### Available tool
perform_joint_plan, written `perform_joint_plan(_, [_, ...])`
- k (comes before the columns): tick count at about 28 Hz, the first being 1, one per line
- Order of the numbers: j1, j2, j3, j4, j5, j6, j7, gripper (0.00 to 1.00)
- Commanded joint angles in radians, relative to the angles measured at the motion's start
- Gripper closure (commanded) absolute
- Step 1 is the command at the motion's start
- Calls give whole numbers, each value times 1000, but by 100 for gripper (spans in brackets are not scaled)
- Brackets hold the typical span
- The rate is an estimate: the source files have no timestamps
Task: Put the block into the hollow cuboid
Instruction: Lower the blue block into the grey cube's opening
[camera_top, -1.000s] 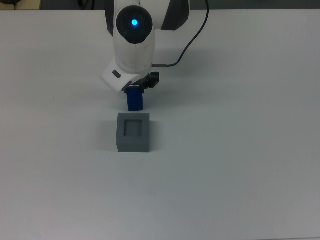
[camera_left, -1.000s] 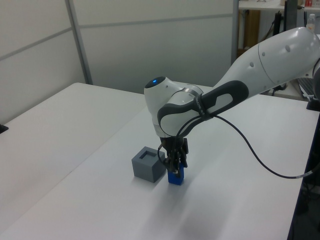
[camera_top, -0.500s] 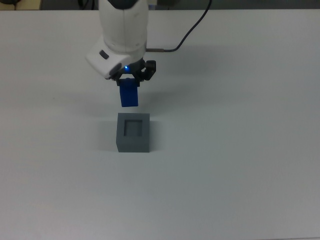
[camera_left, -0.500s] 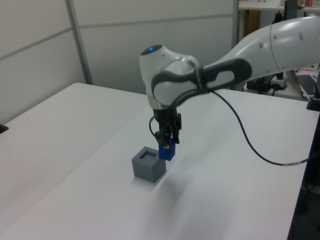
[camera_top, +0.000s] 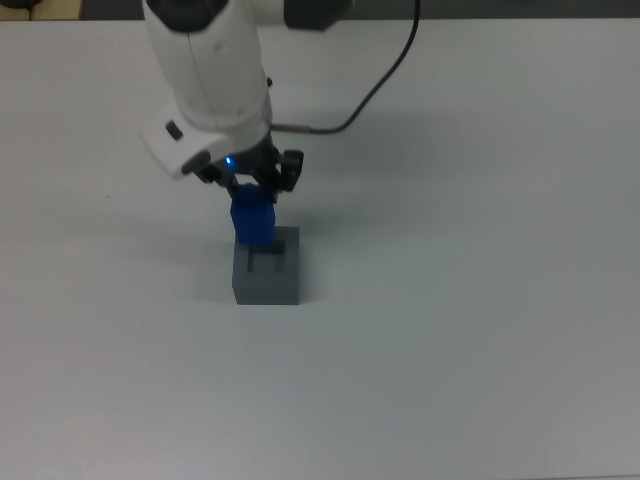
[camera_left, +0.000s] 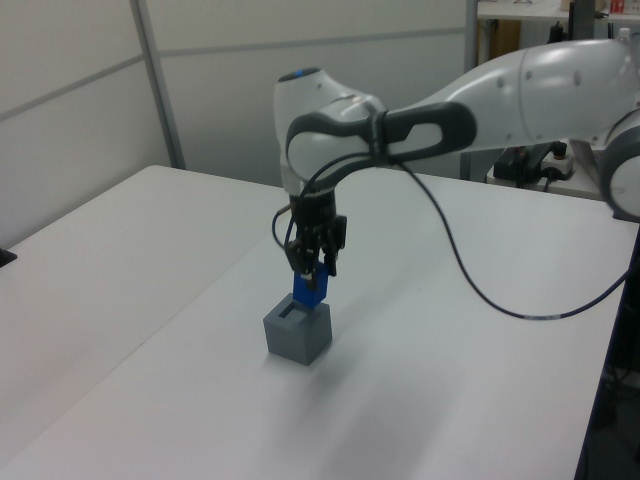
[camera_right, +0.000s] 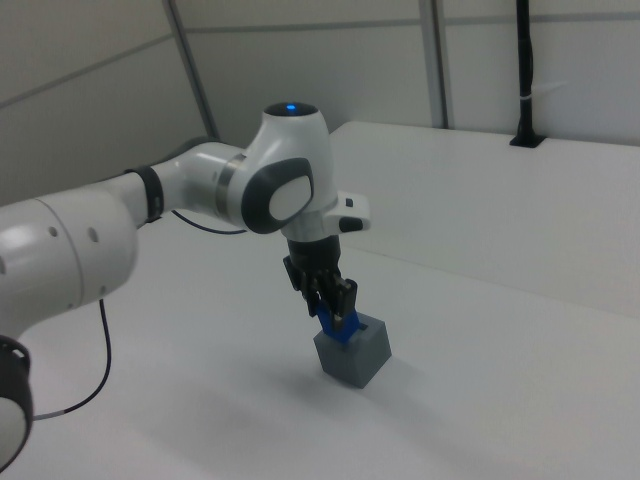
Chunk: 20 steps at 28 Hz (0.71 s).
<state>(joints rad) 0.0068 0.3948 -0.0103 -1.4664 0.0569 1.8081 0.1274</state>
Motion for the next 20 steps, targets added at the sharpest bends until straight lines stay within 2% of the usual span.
perform_joint_plan(1, [10, 58, 0, 67, 17, -27, 34, 72])
perform_joint_plan(9, [10, 72, 6, 69, 17, 49, 31, 71])
perform_joint_plan(20, [10, 82, 7, 69, 8, 56, 14, 69])
